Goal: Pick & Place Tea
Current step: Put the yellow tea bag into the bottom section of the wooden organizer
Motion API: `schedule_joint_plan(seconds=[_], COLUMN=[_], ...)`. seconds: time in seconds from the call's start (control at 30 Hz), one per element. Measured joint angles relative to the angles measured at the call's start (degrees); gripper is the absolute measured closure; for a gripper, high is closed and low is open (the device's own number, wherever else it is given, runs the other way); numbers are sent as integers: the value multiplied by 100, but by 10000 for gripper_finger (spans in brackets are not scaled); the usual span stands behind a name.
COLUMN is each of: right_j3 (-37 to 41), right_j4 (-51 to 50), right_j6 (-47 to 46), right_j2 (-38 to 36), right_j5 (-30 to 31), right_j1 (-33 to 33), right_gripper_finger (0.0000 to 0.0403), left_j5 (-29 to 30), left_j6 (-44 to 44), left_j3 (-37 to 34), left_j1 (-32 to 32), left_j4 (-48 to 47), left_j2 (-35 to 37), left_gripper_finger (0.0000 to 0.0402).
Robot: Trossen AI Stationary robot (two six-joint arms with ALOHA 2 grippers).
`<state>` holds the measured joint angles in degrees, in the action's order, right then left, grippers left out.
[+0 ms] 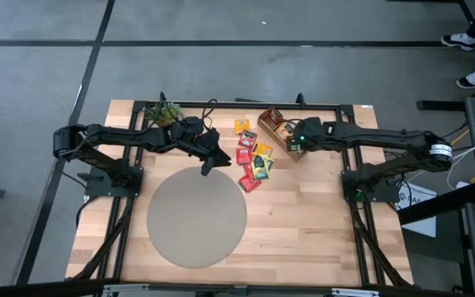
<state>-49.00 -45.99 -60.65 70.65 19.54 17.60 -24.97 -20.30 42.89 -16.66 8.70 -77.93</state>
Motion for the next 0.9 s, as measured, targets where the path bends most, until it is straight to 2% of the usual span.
schedule_joint_plan(seconds=[0.13, 0.33, 0.53, 0.7, 0.9], right_j3=[-343, -358, -353, -345, -202], right_j4=[296, 1285, 1587, 1589, 1780], right_j6=[117, 117, 100, 102, 90], right_j2=[-90, 24, 425, 656, 689], right_j5=[-419, -871, -1017, -1032, -1024], right_j1=[-313, -813, -1246, -1549, -1753], right_gripper_finger=[387, 387, 386, 386, 385], left_j5=[102, 323, 290, 892, 667], left_j6=[5, -186, -596, -935, -1056], left_j3=[0, 0, 0, 0, 168], left_j1=[1, -1, 164, 312, 222], left_j4=[-1, 9, 7, 113, 463], left_j2=[-2, -35, -407, -764, -1081], left_gripper_finger=[277, 277, 277, 277, 322])
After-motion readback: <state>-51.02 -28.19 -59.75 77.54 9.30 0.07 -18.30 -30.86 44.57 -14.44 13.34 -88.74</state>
